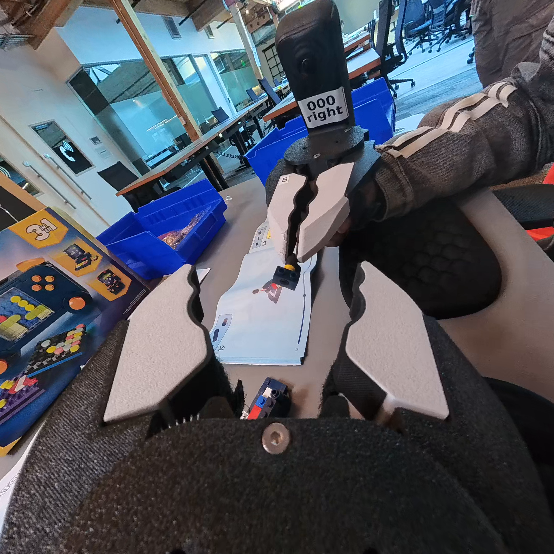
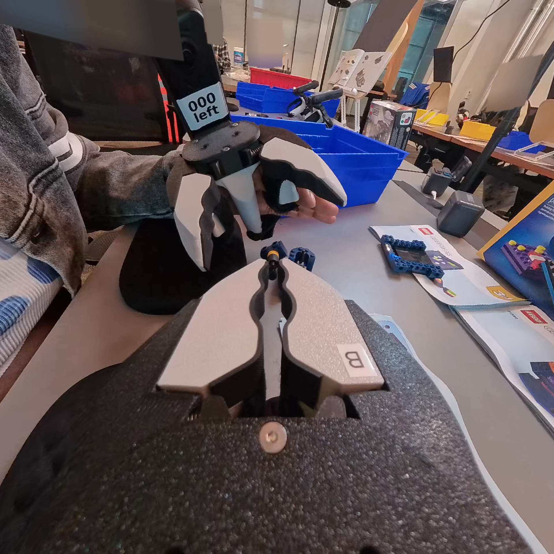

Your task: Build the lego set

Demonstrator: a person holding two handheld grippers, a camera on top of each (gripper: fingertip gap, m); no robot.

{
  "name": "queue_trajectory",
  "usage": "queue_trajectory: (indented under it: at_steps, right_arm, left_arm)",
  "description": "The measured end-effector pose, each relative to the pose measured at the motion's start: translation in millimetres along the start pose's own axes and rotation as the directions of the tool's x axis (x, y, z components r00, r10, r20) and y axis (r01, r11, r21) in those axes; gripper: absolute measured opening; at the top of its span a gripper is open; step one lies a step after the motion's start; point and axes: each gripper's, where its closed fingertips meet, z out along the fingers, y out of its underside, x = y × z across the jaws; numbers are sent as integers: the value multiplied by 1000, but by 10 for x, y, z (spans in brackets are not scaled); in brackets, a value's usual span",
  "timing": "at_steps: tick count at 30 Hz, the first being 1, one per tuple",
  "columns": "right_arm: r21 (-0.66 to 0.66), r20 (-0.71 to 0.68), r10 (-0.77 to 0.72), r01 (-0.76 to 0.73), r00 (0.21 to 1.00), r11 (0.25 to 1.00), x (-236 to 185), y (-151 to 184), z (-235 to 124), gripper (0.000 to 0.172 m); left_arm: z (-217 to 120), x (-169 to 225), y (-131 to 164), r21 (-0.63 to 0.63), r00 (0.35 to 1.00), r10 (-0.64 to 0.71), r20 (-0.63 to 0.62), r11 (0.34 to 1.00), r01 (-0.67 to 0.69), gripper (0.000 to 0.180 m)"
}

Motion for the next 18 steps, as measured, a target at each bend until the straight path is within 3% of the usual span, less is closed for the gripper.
queue_trajectory:
  at_steps: [18]
  right_arm:
    - [-5,-4,6,-6,1000,1000,10,10,7,5]
  left_arm:
    - [11,20,29,-15,1000,4,-10,1000,-4,96]
